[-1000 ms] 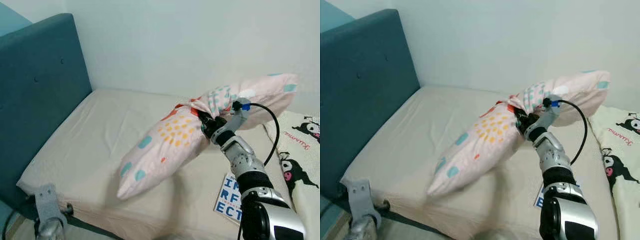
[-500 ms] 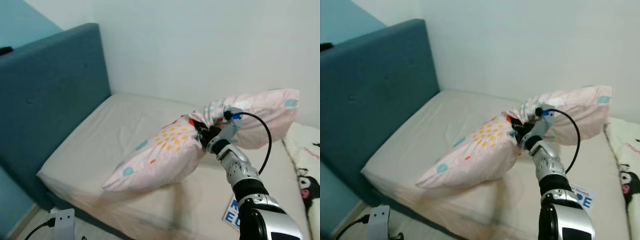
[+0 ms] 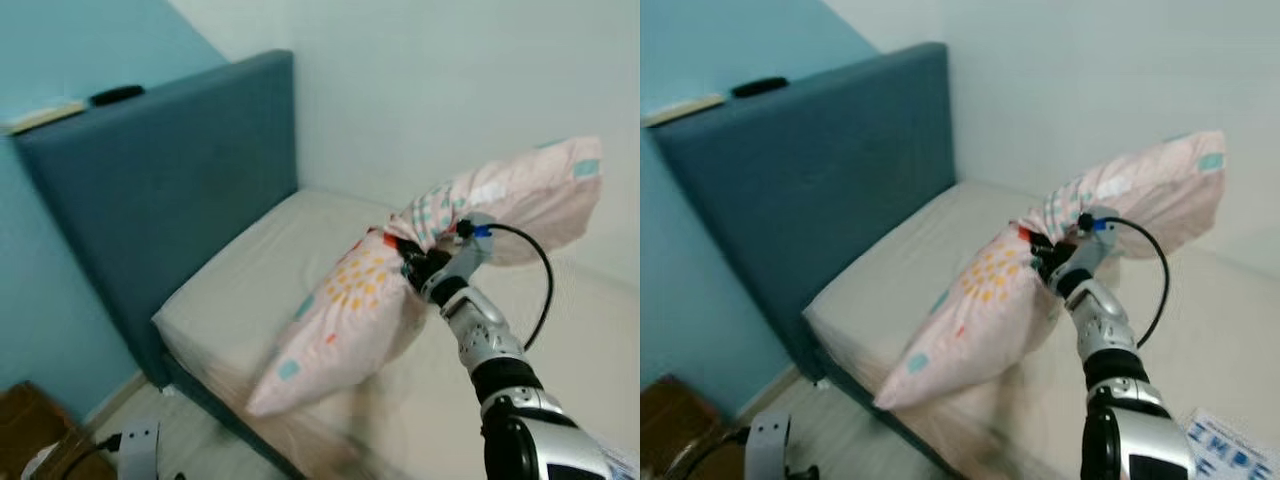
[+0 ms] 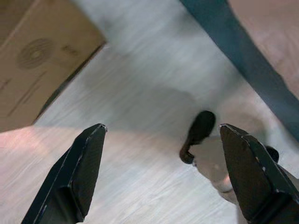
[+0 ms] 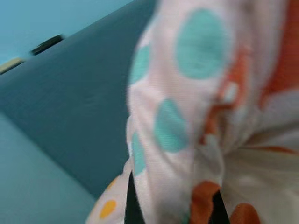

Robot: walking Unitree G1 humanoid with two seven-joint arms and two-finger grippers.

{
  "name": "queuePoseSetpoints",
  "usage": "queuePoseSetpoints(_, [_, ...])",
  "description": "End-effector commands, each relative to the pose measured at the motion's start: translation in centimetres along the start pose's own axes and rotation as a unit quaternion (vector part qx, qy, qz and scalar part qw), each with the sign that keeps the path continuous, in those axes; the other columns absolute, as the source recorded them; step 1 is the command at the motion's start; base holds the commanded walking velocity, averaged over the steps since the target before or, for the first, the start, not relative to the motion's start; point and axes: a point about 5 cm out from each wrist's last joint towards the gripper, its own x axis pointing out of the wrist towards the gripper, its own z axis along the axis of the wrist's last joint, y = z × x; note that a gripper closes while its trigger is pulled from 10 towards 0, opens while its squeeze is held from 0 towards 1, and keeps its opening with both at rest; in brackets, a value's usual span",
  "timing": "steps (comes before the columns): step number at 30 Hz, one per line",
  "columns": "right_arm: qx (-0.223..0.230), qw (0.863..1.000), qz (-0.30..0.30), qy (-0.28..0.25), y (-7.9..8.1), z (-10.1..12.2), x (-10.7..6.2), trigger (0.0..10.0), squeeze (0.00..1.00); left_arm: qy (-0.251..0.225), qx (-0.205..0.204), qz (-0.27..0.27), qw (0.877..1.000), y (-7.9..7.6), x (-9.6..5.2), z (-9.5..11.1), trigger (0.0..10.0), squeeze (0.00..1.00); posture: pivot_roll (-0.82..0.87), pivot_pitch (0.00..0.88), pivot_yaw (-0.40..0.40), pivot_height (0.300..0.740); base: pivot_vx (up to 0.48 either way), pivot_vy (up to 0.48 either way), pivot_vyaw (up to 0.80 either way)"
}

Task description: Clean up the room

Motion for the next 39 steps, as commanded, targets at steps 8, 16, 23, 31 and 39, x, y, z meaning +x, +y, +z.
queuePoseSetpoints(8, [-0.001,0.998,0.025,-0.054,0.7,2.0,0.5,10.0,0.0,0.012,-0.001,-0.013,1.0,-0.2,0.0,-0.3,10.0,0.0,0.1,0.0,-0.033,0.74,0.0,0.0,0.74])
queuePoseSetpoints(16, [0.016,0.996,0.026,-0.087,0.5,2.9,0.3,10.0,0.0,0.018,0.002,-0.018,1.0,-0.6,-0.1,-0.8,10.0,0.0,0.09,0.0,-0.031,0.74,0.0,0.0,0.74])
queuePoseSetpoints(23, [0.057,0.99,0.028,-0.123,0.3,3.6,0.1,10.0,0.0,0.021,0.007,-0.02,1.0,-0.6,-0.1,-0.9,10.0,0.0,0.09,0.0,-0.028,0.74,0.0,0.0,0.74])
queuePoseSetpoints(31, [0.098,0.981,0.031,-0.167,0.1,4.7,-0.1,10.0,0.0,0.023,0.012,-0.022,0.999,-0.5,-0.1,-1.1,10.0,0.0,0.09,0.0,-0.028,0.74,0.0,0.0,0.74])
queuePoseSetpoints(39, [0.112,0.977,-0.001,-0.184,-0.7,5.2,-0.3,10.0,0.0,0.027,0.016,-0.023,0.999,-0.5,-0.2,-1.4,10.0,0.0,0.09,0.0,-0.028,0.74,0.0,-0.049,0.46])
